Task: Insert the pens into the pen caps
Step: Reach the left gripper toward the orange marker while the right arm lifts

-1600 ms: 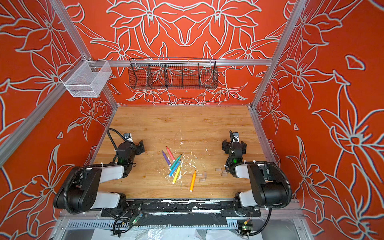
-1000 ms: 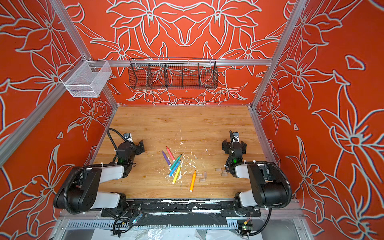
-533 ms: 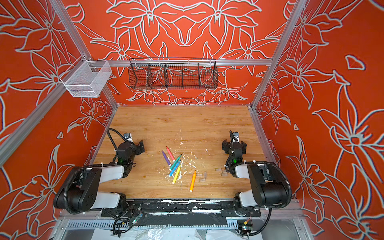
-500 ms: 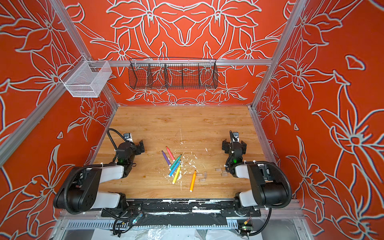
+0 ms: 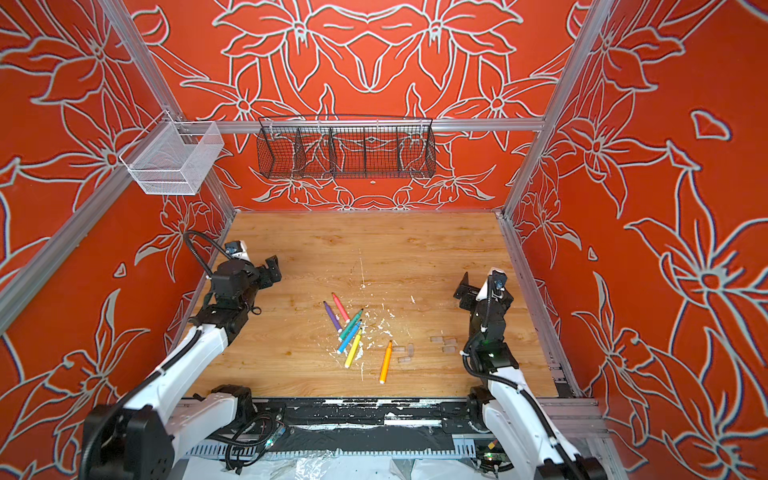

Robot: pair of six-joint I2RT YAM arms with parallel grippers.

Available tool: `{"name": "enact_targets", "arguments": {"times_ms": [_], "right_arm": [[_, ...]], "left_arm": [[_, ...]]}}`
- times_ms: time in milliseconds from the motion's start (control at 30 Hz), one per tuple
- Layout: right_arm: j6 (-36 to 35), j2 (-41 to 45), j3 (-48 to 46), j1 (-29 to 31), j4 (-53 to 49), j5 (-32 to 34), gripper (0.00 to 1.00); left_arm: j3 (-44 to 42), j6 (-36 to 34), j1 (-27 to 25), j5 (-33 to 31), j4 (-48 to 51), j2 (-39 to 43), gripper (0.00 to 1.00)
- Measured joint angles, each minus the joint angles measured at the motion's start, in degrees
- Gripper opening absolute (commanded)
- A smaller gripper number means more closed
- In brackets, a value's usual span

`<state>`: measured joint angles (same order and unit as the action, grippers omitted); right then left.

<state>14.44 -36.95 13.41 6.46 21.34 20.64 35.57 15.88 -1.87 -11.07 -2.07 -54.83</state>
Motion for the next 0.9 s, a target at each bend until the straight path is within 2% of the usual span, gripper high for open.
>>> {"name": "enact_targets", "arguments": {"times_ms": [167,267,400,567,633,700,767,833,900], "right_arm": [[3.7,8.7,0.0,0.0,-9.6,-6.0,0.97],[5.3,12.8,-0.6,0.0,-13.5,-7.2,0.97],[6.5,18.4,-3.5,0.0,-15.2,-9.7,0.97],[7.8,16.1,-3.8,-0.2,-15.2,-12.2,0.97],[8.6,13.9,-3.9,-0.3,-14.2,-12.5,0.97],[10.1,10.6,-4.0,-0.4,-13.1,-11.9,0.97],[11.3,6.8,-3.8,-0.4,-12.5,-11.1,0.96],[12.1,2.8,-3.3,-0.4,-12.5,-10.4,0.94],[12.8,-0.9,-2.6,-0.4,-12.5,-10.0,0.93]], "left_arm": [[0.6,9.4,0.7,7.0,11.3,12.7,0.97],[0.7,12.8,1.9,13.0,15.2,16.2,0.97],[0.0,17.6,2.4,15.6,20.4,17.7,0.97],[-0.4,19.3,3.0,19.5,25.3,17.5,0.99],[1.2,19.1,3.0,21.9,27.5,16.2,0.88],[2.8,18.9,2.2,24.3,29.1,14.8,0.84],[3.5,18.8,-1.4,23.7,30.8,14.5,0.82],[4.0,19.2,-9.7,20.3,32.9,14.6,0.78],[4.4,20.6,-20.9,15.9,34.8,14.7,0.75]]}}
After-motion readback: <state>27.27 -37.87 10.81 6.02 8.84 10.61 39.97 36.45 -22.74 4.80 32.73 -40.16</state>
